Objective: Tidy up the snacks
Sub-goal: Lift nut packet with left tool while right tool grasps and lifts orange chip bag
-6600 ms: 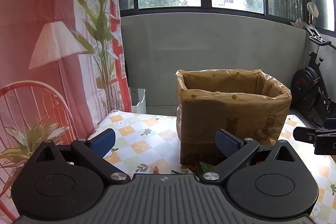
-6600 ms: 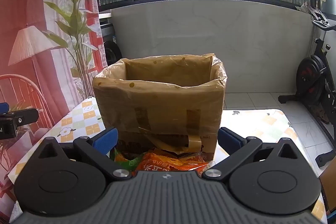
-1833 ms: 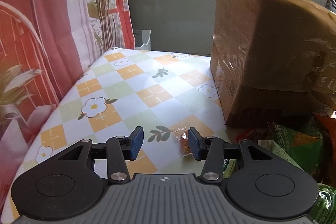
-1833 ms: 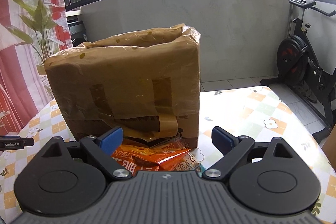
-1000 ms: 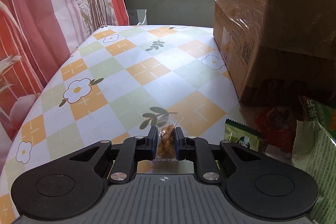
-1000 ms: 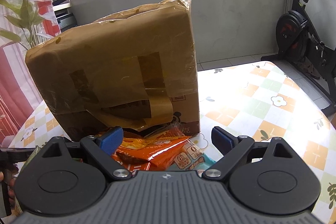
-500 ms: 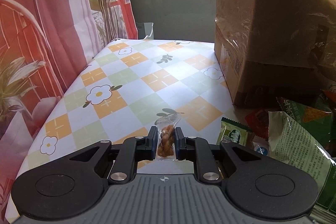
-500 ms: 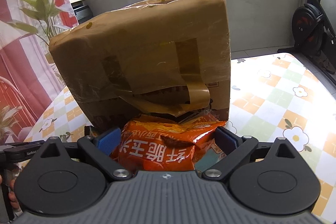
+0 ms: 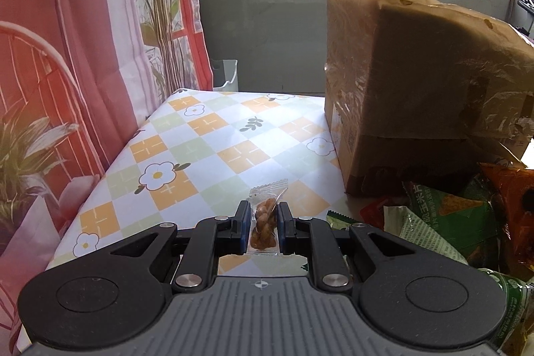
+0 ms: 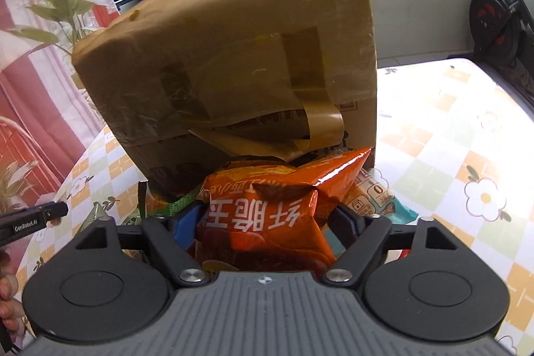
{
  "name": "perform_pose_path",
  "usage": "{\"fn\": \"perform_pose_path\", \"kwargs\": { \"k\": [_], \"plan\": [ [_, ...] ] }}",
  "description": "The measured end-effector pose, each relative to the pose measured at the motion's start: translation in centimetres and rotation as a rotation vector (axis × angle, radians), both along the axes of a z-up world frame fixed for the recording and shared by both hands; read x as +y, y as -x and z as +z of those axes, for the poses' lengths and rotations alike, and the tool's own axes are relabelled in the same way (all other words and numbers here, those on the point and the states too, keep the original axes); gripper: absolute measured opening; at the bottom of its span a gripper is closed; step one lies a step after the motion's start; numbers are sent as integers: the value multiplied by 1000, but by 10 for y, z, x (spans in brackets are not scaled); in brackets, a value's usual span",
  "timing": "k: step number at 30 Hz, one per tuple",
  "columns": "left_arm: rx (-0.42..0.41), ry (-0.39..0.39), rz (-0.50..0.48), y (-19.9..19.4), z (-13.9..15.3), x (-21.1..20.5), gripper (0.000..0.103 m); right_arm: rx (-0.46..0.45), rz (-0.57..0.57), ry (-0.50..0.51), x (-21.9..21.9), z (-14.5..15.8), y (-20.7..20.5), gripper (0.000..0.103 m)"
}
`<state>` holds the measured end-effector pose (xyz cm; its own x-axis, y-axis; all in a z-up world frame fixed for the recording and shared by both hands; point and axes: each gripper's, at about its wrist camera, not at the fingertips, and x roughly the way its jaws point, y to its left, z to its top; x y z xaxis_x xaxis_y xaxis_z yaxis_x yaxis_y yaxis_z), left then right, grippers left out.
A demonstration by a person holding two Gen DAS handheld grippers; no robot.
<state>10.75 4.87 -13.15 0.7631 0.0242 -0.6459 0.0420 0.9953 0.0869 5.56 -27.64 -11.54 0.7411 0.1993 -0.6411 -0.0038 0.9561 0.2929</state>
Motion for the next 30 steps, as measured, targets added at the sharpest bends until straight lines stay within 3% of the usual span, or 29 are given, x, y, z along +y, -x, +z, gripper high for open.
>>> {"fn": "perform_pose_path", "kwargs": {
  "k": [17,30],
  "plan": [
    [-103,9,-45,31,38,-22,18,-109,36,-7,-6,27,40,69],
    [-217,27,-91,51,84,-37,18,-289,58,26,-9,71,61,69]
  ]
}}
